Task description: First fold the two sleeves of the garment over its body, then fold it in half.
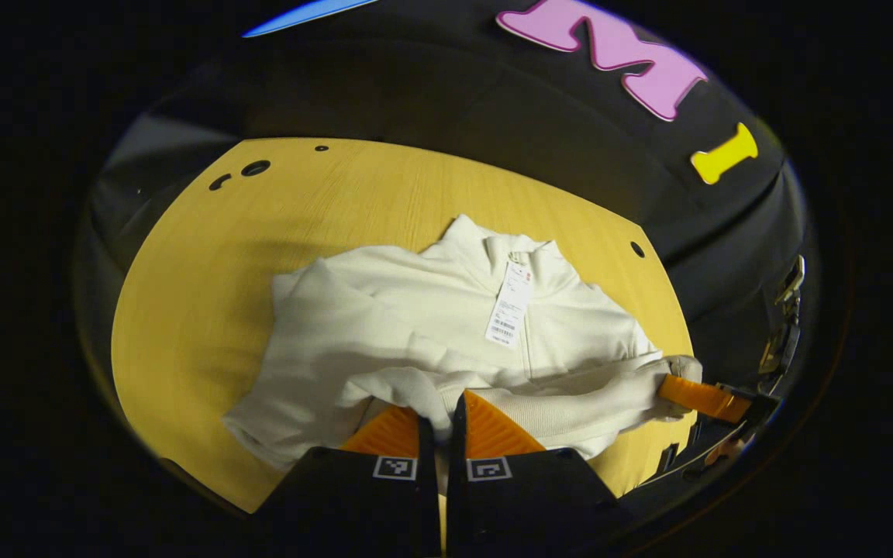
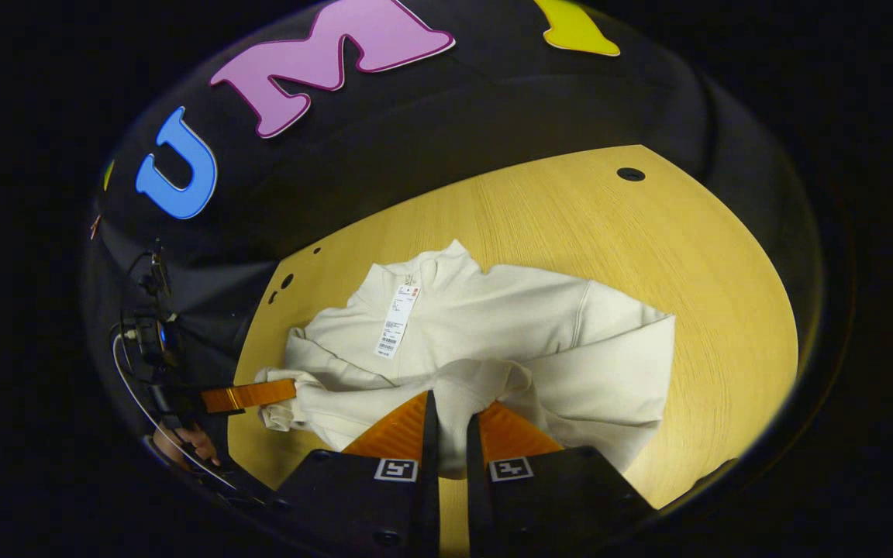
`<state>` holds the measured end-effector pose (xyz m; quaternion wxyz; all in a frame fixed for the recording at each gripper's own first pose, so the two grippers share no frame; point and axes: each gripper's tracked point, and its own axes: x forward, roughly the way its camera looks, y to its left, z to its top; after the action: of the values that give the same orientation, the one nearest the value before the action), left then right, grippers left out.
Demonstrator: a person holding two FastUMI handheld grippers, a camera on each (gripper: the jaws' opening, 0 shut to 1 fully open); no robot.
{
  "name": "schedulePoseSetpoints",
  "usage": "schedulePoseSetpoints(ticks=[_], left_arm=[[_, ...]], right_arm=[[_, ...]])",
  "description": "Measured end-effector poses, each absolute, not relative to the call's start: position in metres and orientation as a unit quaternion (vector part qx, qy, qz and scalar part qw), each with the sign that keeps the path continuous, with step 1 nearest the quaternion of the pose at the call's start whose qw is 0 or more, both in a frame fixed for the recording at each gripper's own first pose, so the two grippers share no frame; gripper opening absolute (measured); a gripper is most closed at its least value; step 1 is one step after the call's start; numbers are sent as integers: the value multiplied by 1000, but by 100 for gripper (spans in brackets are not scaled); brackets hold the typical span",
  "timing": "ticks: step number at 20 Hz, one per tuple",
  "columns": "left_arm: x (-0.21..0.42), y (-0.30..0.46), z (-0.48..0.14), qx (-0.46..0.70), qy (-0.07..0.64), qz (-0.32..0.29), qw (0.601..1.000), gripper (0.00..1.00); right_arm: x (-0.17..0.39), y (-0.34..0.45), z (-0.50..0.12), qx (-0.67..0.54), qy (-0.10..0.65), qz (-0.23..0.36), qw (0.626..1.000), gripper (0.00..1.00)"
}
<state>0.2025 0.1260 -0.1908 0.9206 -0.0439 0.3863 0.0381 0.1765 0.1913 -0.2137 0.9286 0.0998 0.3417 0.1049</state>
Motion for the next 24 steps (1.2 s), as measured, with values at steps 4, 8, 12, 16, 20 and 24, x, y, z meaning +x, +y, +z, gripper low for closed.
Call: schedulePoseSetpoints(ticks=[4,8,12,16,20,24], left_arm=[[224,133,-203,-46,394,55,916,9],[229,135,-221,-36,418,68,905,9],[240,138,-233,-15,424,71,903,9],[239,138,-235,-8,426,65,902,10],[237,141,-236,-5,429,66,901,21],[237,137,-236,2,430,74,900,31]], right_arm=[[194,187,-233,92,356,94,925,19],[203,188,-253,83,380,93,916,19],[207,191,-275,58,403,101,908,12],[212,195,-281,68,411,101,903,22],[215,195,-281,75,413,99,902,39],[212,202,-276,98,419,94,898,48]])
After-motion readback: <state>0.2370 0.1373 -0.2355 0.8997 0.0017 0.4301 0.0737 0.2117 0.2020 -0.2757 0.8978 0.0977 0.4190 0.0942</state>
